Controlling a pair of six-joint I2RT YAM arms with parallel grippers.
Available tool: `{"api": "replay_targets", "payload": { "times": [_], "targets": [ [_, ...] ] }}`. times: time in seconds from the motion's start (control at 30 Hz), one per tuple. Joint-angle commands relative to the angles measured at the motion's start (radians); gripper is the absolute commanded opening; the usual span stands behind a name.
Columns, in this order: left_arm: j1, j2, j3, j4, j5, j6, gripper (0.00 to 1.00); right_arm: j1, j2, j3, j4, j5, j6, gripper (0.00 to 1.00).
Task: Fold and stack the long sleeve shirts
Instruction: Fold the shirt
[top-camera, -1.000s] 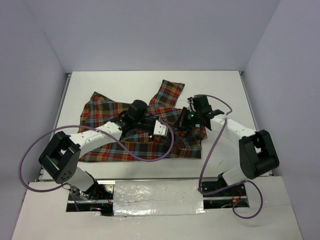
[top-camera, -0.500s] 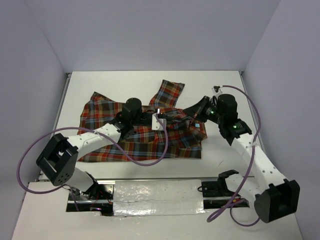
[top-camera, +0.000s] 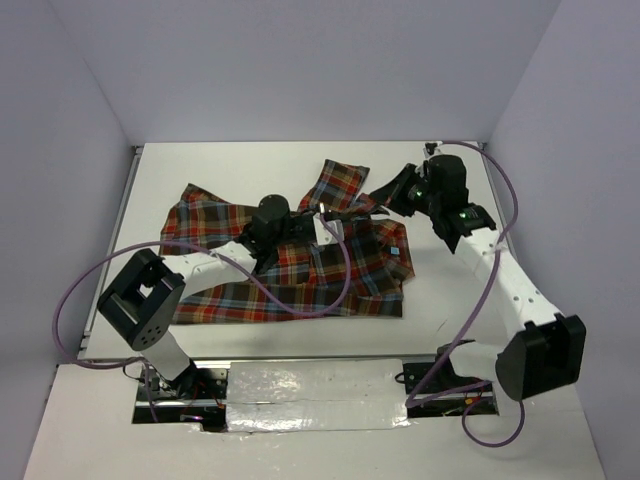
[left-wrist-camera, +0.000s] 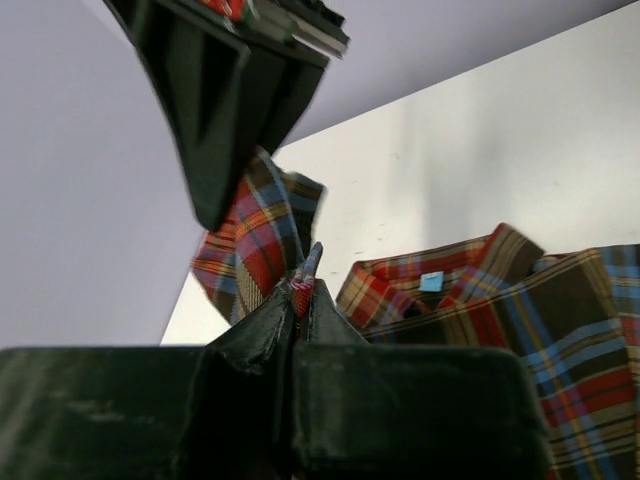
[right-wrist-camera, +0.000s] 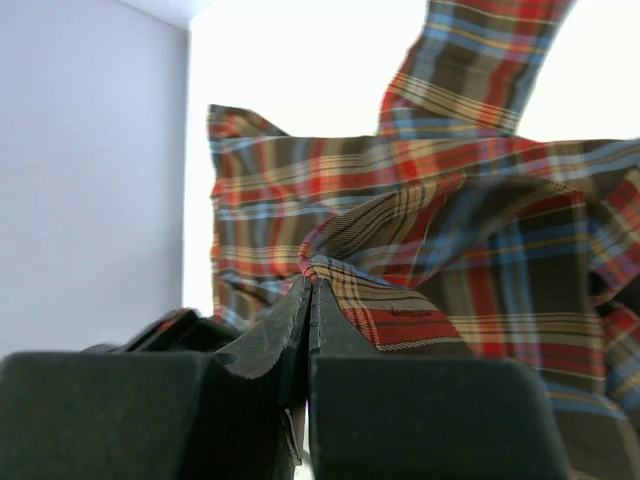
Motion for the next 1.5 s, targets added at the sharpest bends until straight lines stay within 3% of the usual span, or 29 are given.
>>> {"api": "replay_targets", "payload": {
  "times": [0.0,0.5,0.67,0.83,1.07,1.13,1.2,1.23,1.33,1.4,1.47],
  "targets": [
    [0.027,0.004,0.026,0.065,-0.037,-0.025,0.00,-0.022,0.043,0.082,-0.031,0.029,-0.056,0.00],
    [-0.056,-0.036,-0.234,0.040,0.258,0.044,0.02,-0.020,-0.328,-0.462,-0.065,-0.001,0.115,0.00],
    [-0.068,-0.025,-0.290,0.030,0.307,0.090,0.07,-0.019,-0.349,-0.549,-0.021,-0.041,0.175,0.00],
    [-0.068,-0.030,-0.310,-0.013,0.373,0.180,0.12,-0.020,-0.375,-0.567,-0.087,-0.035,0.209,0.00],
    [-0.082,-0.038,-0.297,-0.320,0.491,0.510,0.37,-0.015,-0.481,-0.677,-0.163,0.021,0.288,0.00],
    [-0.085,-0.030,-0.281,-0.367,0.480,0.524,0.42,-0.017,-0.516,-0.702,-0.176,0.035,0.307,0.01],
    [-0.085,-0.021,-0.277,-0.368,0.442,0.530,0.46,-0.014,-0.558,-0.734,-0.171,0.045,0.328,0.07],
    [-0.085,-0.019,-0.272,-0.375,0.431,0.542,0.48,-0.014,-0.564,-0.739,-0.168,0.046,0.335,0.20],
    [-0.084,-0.025,-0.246,-0.435,0.400,0.593,0.57,-0.015,-0.559,-0.705,-0.212,0.069,0.319,0.45],
    [-0.084,-0.042,-0.208,-0.579,0.411,0.689,0.61,-0.017,-0.555,-0.664,-0.284,0.142,0.257,0.54],
    [-0.085,-0.068,-0.182,-0.765,0.440,0.809,0.72,-0.015,-0.555,-0.598,-0.298,0.187,0.188,0.58]
  ]
}}
